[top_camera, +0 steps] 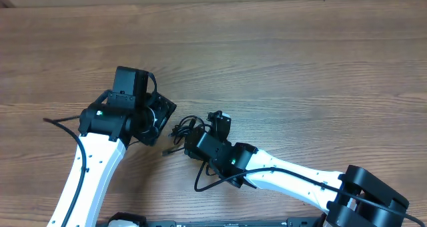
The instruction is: Untangle cables
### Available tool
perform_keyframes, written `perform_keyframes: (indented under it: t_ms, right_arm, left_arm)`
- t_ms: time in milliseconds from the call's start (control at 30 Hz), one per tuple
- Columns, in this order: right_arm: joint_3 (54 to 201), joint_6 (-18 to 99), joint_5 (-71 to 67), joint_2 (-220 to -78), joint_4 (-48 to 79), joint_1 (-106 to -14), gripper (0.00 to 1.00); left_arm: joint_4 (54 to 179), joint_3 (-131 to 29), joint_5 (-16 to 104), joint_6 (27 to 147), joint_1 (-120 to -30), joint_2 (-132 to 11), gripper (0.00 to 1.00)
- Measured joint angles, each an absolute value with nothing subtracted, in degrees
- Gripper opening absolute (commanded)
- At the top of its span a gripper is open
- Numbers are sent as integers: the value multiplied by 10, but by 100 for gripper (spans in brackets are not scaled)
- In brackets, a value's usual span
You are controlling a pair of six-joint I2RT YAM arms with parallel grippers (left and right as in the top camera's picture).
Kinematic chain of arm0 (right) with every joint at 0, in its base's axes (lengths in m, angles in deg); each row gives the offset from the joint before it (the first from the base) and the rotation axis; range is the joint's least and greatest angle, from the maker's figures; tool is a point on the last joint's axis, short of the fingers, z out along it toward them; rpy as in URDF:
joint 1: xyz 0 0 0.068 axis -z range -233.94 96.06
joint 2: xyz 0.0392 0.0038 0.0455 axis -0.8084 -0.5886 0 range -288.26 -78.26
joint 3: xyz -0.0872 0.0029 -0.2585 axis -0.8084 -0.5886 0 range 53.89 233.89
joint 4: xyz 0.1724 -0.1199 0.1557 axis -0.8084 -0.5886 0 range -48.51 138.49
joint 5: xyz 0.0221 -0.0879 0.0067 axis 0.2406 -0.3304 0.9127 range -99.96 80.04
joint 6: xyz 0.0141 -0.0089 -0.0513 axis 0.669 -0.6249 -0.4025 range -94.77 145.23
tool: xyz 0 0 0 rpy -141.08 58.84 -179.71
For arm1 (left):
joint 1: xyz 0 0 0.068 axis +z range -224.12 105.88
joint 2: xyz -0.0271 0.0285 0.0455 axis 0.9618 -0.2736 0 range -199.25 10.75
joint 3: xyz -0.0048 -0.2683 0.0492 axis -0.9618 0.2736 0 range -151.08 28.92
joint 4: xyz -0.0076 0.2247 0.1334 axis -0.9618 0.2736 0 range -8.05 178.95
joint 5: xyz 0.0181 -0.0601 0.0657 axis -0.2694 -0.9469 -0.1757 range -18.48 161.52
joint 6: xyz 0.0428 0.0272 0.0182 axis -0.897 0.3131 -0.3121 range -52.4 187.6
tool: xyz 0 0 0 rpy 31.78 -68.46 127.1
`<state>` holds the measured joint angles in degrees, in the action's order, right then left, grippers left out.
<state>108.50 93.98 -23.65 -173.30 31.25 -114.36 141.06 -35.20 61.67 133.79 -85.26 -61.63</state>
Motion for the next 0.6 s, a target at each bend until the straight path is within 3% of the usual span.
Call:
perform_keyframes:
  t_ms: [167, 267, 600]
  right_arm:
    - [1085, 939, -234, -1732, 292, -1139, 92]
    - [1085, 938, -231, -1717, 245, -1123, 100]
    - [1084, 940, -239, -1519, 89, -1040, 100]
  left_arm:
    - [1456, -352, 650, 1240, -853, -616, 95]
    - [1471, -352, 667, 1218, -853, -616, 99]
    - [1479, -352, 672, 1196, -853, -638, 100]
